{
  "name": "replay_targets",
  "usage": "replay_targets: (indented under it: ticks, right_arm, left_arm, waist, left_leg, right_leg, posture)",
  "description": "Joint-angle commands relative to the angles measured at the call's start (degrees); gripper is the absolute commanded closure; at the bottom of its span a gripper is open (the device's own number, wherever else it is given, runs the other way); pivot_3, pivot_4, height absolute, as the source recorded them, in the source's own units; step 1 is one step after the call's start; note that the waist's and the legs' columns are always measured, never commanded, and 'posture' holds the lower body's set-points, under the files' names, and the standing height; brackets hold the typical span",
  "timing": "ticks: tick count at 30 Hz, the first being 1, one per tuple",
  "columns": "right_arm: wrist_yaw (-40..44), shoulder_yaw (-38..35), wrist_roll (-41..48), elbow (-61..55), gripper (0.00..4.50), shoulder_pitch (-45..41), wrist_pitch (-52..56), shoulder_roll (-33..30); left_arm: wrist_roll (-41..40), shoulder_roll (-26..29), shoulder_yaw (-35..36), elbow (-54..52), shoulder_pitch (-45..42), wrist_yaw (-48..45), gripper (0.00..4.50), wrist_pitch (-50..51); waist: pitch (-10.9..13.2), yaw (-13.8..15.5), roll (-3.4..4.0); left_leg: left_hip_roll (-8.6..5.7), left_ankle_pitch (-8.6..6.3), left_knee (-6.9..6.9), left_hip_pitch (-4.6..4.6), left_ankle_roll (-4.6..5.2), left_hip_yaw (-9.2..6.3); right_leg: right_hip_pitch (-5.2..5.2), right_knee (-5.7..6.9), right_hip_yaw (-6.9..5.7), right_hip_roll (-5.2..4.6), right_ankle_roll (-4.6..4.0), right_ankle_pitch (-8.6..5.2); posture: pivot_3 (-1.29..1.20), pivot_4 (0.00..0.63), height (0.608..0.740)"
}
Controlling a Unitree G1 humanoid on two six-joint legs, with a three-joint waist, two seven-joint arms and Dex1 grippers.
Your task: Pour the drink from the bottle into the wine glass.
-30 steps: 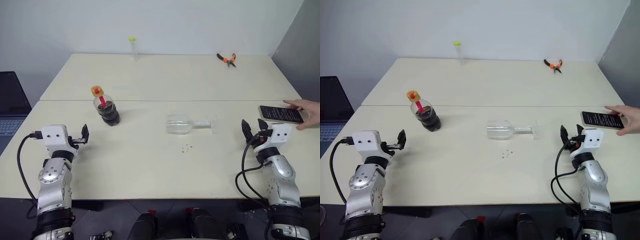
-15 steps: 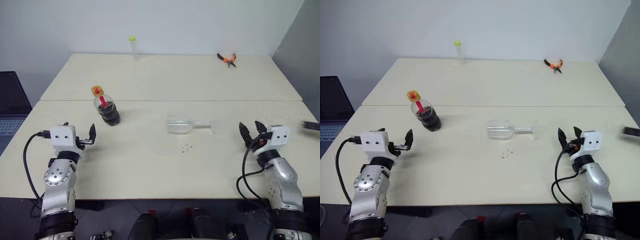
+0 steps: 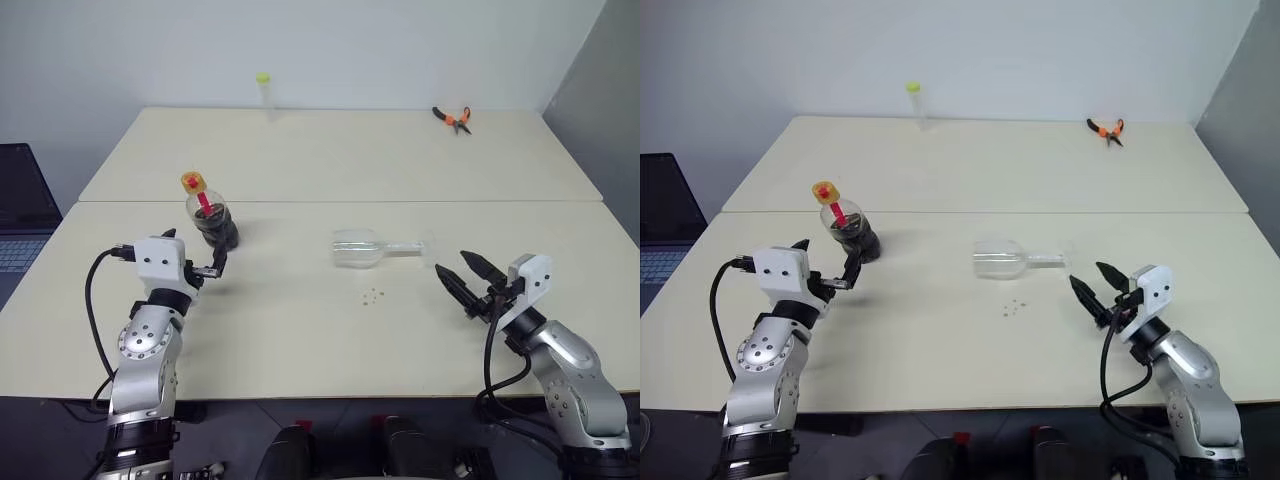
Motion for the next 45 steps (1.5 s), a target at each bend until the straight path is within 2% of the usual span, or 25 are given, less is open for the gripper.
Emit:
replay_targets:
  ticks: [1,11,19,32,40,43,45]
  right_arm:
    - [3.15,1.21,2.12,-5.75,1.24,-0.89,1.51,-2.42]
    - [6.39,2.63,4.1,-7.53,1.24,-2.99,3.49,-4.01]
    - [6.8,3.51,4.51,-8.41,1.24,-6.39,4.5,-3.96]
    - [4.73,6.07,4.29,-10.66,1.24,-9.49,7.59,-3.07]
    - [3.34,6.79,4.07,-11.67,1.24,-10.15,8.56,-2.63]
    - [2.68,6.68,3.84,-12.11,1.24,-10.1,8.63,-2.61]
    - [2.14,6.38,3.87,-12.71,1.24,-9.87,8.77,-2.61]
  left_arm:
    - [-0.05,0.13,0.28,-0.22,-1.59,0.45,0.01,0.5]
    - [0.38,-1.64,0.63,5.5,-5.08,2.8,0.01,1.31]
    - [0.8,-0.76,-0.91,15.84,-11.66,0.1,0.01,-0.07]
    - [1.43,0.27,-1.2,32.86,-22.97,-2.45,0.01,-6.43]
    - [0.71,0.35,-0.89,37.92,-26.64,-4.89,0.01,-8.02]
    - [0.42,0.52,-0.76,37.53,-26.86,-5.86,0.6,-8.22]
    - [0.0,0.57,-0.81,36.2,-26.54,-6.88,1.25,-7.82]
  waist:
    - [0.0,0.01,0.0]
    - [0.01,0.08,-0.02]
    - [0.01,0.09,-0.03]
    - [0.02,0.05,-0.04]
    - [0.02,0.04,-0.04]
    - [0.02,0.06,-0.04]
    - [0.02,0.06,-0.04]
  left_leg:
    - [0.0,0.0,0.0,0.0,0.0,-0.02]
    - [-0.02,0.0,0.02,0.07,0.0,-0.17]
    - [-0.04,0.0,0.02,0.11,0.0,-0.2]
    - [-0.05,0.0,0.03,0.11,-0.01,-0.21]
    - [-0.06,0.0,0.03,0.1,-0.01,-0.23]
    - [-0.06,0.01,0.03,0.1,-0.01,-0.23]
    - [-0.06,0.0,0.03,0.1,-0.01,-0.24]
  right_leg:
    - [0.01,-0.01,-0.02,0.0,0.0,0.0]
    - [0.23,-0.15,-0.15,0.0,0.01,0.0]
    - [0.27,-0.16,-0.18,0.0,0.01,0.0]
    - [0.27,-0.16,-0.19,-0.01,0.01,0.0]
    - [0.27,-0.14,-0.19,-0.02,0.01,0.0]
    - [0.26,-0.15,-0.19,-0.02,0.01,0.0]
    - [0.27,-0.15,-0.19,-0.02,0.01,0.0]
  posture:
    - [0.0,0.15,0.74]
    - [0.0,0.15,0.74]
    - [0.0,0.15,0.74]
    - [0.0,0.15,0.74]
    - [0.0,0.15,0.74]
    - [0.0,0.15,0.74]
    - [0.0,0.15,0.74]
